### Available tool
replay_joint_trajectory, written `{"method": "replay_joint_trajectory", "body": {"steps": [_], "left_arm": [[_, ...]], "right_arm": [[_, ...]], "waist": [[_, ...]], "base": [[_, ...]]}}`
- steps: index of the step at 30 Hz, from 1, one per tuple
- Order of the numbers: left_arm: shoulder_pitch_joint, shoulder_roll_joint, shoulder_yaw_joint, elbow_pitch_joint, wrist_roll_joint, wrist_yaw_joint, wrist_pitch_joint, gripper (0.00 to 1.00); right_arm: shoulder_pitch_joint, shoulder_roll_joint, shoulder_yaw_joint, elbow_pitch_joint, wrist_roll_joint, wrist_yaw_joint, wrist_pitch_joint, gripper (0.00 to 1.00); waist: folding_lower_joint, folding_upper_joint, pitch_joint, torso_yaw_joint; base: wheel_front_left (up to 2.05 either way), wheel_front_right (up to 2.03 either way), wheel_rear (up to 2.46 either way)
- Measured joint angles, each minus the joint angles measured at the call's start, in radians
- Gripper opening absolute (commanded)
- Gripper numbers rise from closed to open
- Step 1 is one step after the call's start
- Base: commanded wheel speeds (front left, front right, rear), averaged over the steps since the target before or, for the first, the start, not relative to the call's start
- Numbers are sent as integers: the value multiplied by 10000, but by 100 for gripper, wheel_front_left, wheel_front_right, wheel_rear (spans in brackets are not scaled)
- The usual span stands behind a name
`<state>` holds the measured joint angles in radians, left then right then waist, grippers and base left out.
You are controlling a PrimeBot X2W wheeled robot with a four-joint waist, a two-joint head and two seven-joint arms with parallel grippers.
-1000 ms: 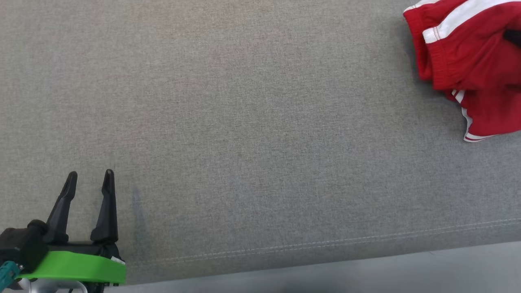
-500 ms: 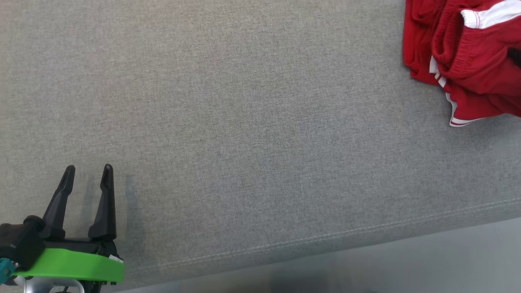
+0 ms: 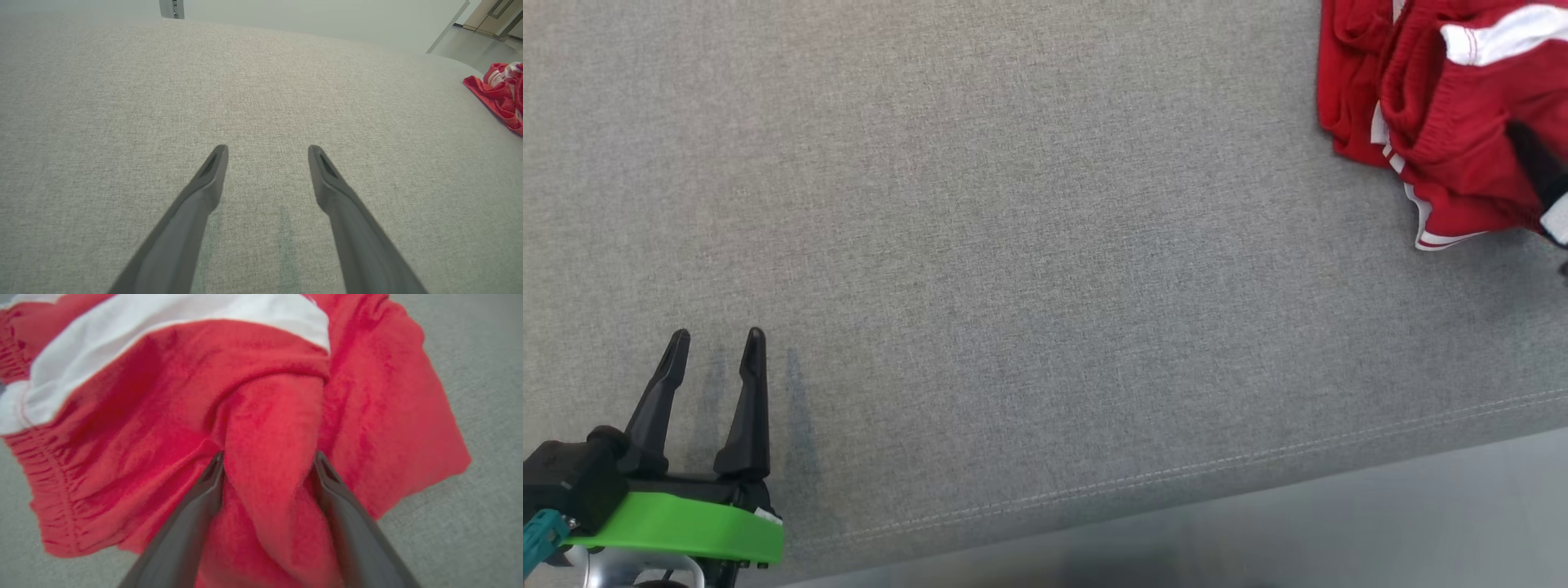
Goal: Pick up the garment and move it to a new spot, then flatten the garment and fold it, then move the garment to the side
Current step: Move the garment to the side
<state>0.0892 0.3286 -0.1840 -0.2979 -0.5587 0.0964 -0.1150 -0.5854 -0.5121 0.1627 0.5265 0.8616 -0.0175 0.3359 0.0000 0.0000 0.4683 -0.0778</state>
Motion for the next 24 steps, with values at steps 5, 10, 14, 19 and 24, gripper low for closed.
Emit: {"method": "replay_joint_trajectory", "body": {"steps": [5,10,14,19,24], "left_arm": [[-84,-40,-33,-2,0,2,0,100],[-85,-130,-54,84,0,2,0,100],[-85,-186,-117,79,0,2,0,100],[-85,-213,-117,82,0,4,0,100],[-88,-311,-119,92,0,4,-6,100]], "right_arm": [[452,12,4,165,4,242,-232,100],[515,349,-6,261,136,437,-554,100],[635,562,-119,307,194,426,-1016,100],[634,663,-242,489,-48,136,-1620,100],[637,546,-63,606,-663,-75,-2115,100]], "waist": [[0,0,-114,29],[0,0,-184,25],[0,0,-257,27],[0,0,-271,51],[0,0,-305,87]], "base": [[0,0,0],[0,0,0],[0,0,0],[0,0,0],[0,0,0]]}}
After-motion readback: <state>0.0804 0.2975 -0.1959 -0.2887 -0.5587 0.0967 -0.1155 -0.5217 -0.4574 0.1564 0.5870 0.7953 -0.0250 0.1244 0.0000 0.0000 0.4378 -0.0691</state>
